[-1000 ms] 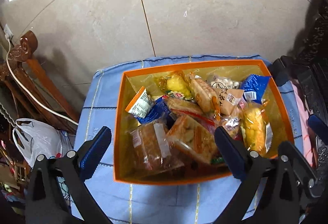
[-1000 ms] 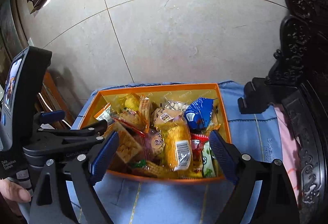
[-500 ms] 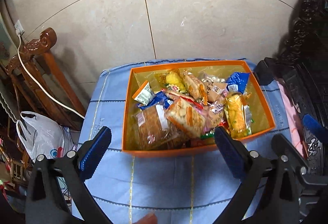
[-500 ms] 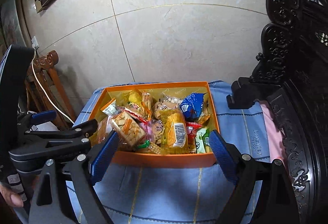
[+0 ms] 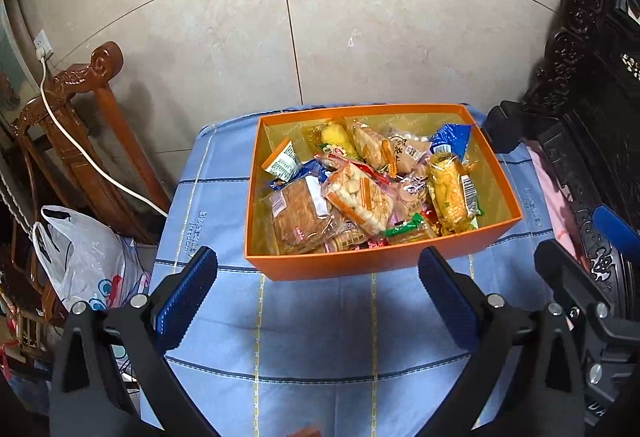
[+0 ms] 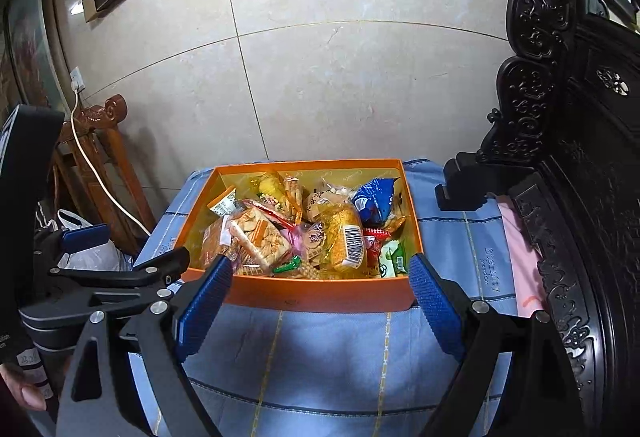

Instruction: Organize snacks

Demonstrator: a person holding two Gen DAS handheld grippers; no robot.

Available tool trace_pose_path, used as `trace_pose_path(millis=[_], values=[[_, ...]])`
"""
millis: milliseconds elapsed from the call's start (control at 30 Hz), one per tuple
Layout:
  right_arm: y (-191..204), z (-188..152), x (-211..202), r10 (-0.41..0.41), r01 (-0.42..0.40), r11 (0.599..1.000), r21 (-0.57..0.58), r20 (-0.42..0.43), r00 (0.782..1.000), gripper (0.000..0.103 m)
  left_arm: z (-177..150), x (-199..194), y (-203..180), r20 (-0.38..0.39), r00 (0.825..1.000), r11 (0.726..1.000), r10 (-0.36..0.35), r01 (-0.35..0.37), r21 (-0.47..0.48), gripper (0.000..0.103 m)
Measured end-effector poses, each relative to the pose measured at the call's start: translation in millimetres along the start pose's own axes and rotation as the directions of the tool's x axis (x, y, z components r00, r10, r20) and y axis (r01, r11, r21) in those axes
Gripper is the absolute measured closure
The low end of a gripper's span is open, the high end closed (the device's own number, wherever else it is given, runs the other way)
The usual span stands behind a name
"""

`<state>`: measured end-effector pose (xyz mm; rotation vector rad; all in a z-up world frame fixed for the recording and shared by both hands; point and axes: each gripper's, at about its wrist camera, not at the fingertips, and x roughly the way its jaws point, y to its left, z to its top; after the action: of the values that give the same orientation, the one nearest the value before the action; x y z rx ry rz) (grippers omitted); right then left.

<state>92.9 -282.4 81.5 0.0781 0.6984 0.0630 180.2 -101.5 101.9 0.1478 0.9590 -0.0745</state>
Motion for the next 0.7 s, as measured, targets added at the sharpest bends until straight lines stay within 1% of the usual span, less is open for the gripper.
trace_pose_path(millis=[200, 333, 533, 700], values=[[5.8, -3.3, -8.7, -0.003, 0.003, 1.0, -0.007, 0.006, 1.0, 0.013, -6.6, -8.9, 4.2, 0.009, 1.0, 1.0, 0.001, 0.0, -0.004, 0.004], [7.6, -6.5, -14.5, -0.005, 0.005, 1.0, -0.011, 0.009, 1.0, 0.013, -13.3, -18.0, 7.8, 0.042, 0.999, 1.0, -0.008, 0.009, -0.023, 0.004], [10.2, -11.7, -21.6, -0.02, 0.02, 1.0, -0.022, 0.01, 1.0, 0.013, -21.7, -22.6, 7.3, 0.037, 0.999, 1.0, -0.017, 0.018, -0.014, 0.004], [11.7, -14.5, -25.4, -0.022, 0.022, 0.999, -0.027, 0.009, 1.0, 0.012, -26.1, -20.9, 8.3, 0.015, 0.999, 1.0, -0.028, 0.028, -0.013, 0.004]])
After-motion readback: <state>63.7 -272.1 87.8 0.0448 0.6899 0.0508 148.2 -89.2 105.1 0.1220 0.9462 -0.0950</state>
